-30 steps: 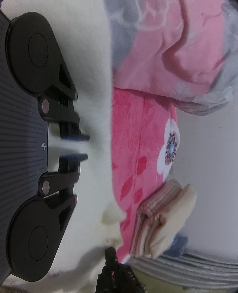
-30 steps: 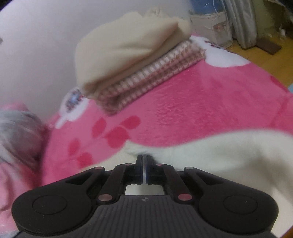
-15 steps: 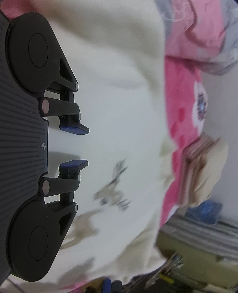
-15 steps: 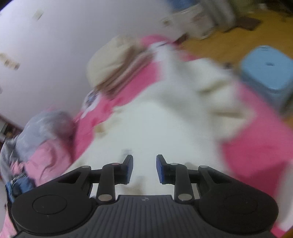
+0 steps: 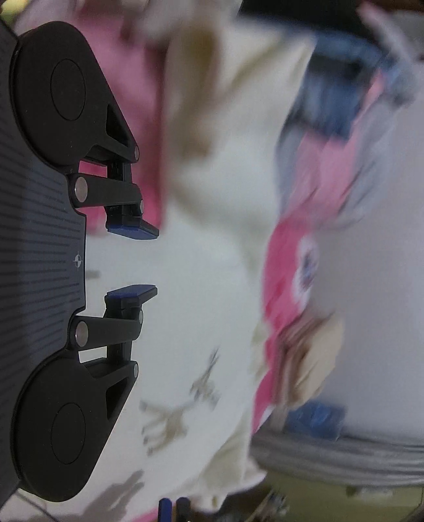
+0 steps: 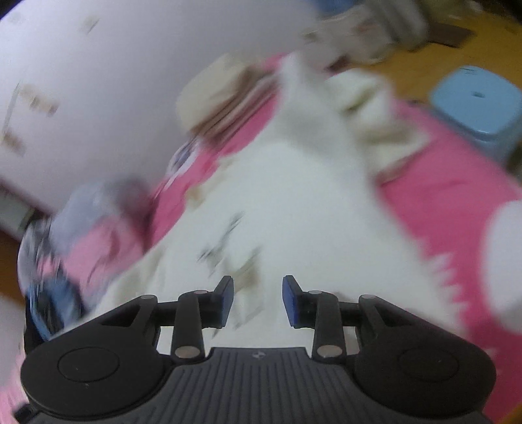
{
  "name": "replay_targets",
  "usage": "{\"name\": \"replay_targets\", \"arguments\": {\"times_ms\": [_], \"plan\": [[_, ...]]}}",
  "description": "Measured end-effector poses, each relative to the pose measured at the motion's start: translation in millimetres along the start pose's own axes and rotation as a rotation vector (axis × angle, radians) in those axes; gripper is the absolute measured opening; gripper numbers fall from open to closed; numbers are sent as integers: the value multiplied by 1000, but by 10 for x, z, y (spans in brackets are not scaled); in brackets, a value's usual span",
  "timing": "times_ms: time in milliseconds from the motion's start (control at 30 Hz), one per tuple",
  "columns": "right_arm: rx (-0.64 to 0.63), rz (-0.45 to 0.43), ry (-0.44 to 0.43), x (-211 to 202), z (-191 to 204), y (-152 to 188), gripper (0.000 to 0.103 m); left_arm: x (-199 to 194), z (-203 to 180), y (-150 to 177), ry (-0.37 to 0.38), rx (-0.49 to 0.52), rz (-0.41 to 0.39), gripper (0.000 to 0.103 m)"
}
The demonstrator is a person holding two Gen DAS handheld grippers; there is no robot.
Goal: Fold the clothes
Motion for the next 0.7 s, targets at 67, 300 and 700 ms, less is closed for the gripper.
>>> {"name": "replay_targets", "arguments": {"times_ms": [67, 300, 700], "plan": [[-63, 42, -38, 166, 265, 120, 35, -135, 129, -20, -77, 16, -47, 34], [-481, 132, -243, 485, 1507, 754, 42, -325, 520, 6, -242, -79, -109, 37], [-1117, 51, -429, 1173, 2545, 2030, 63, -390, 839, 98, -348, -155, -210, 38]]}}
Point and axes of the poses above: each gripper's, at about its wrist camera, not at the fingertips, and x roughly the way its jaws point, z to its left, y to its underside, the point moved 1 cm from there along x, roughly the way its jaws point, and after that the axes turned 7 degrees about x, right-handed, at the moved point
